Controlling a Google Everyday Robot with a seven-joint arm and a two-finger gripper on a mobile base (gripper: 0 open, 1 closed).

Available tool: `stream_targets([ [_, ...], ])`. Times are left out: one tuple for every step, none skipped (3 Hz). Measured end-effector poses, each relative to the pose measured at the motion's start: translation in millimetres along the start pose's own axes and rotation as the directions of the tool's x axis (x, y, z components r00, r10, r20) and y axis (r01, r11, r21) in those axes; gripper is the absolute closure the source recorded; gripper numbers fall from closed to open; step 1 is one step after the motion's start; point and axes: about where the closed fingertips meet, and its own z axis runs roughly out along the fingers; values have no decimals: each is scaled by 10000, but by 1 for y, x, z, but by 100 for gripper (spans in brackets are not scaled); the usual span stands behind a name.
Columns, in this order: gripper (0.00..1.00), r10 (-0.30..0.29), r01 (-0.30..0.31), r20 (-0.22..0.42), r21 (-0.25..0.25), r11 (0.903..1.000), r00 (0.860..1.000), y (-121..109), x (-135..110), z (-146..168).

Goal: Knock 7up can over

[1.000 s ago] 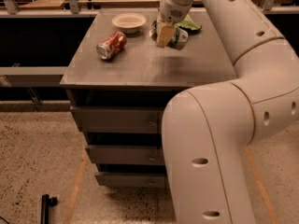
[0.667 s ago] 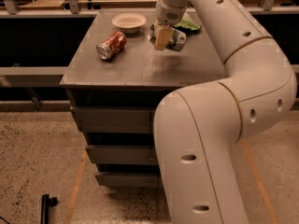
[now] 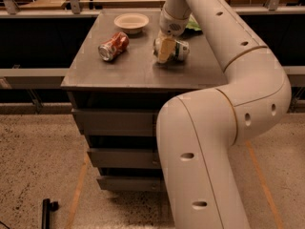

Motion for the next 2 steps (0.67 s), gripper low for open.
stream_targets([
  [0,205,-206,162,9,9998,9997,-2,3,2],
  [0,366,-372,383,138,9992,9986,-4,4,-4],
])
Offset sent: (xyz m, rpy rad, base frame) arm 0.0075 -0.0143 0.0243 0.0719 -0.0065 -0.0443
